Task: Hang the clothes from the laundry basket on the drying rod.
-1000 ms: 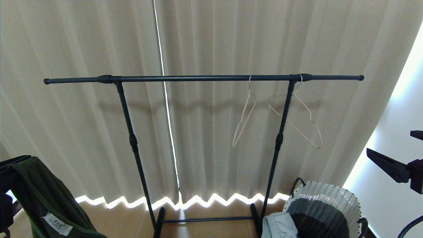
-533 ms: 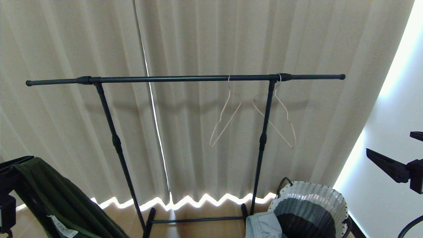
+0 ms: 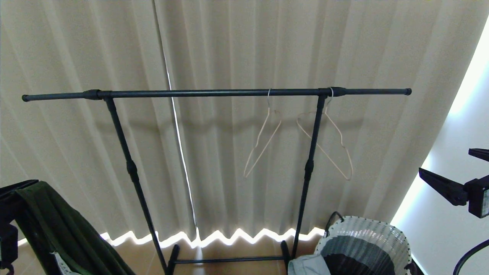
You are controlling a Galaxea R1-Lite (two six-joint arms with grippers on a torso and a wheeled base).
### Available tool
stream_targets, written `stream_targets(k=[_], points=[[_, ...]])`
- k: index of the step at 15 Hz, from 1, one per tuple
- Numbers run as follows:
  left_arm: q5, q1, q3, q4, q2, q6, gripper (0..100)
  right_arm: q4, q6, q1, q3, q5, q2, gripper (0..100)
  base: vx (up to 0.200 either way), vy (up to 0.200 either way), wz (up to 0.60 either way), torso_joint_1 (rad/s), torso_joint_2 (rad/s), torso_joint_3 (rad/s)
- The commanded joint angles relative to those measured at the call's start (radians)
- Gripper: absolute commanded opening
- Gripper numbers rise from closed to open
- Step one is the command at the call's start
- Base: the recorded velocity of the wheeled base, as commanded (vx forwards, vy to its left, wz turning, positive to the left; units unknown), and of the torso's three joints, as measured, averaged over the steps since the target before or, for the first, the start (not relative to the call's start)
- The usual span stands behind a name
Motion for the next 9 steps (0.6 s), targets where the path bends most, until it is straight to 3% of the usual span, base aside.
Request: stream_targets(k=[1, 9], points=[[0.0, 0.0, 0.001, 0.0, 0.008, 0.0, 0, -0.001, 0.007, 0.0, -0.009, 0.0, 0.024, 100, 0.2, 0.0, 0.0, 0.017, 0.01, -0.002], [0.0, 0.0, -0.015, -0.002, 0.074, 0.0, 0, 0.0, 0.076, 0.0, -0.038, 0.0, 0.143, 100, 0.2, 0.0, 0.0, 0.002, 0.0, 0.003]])
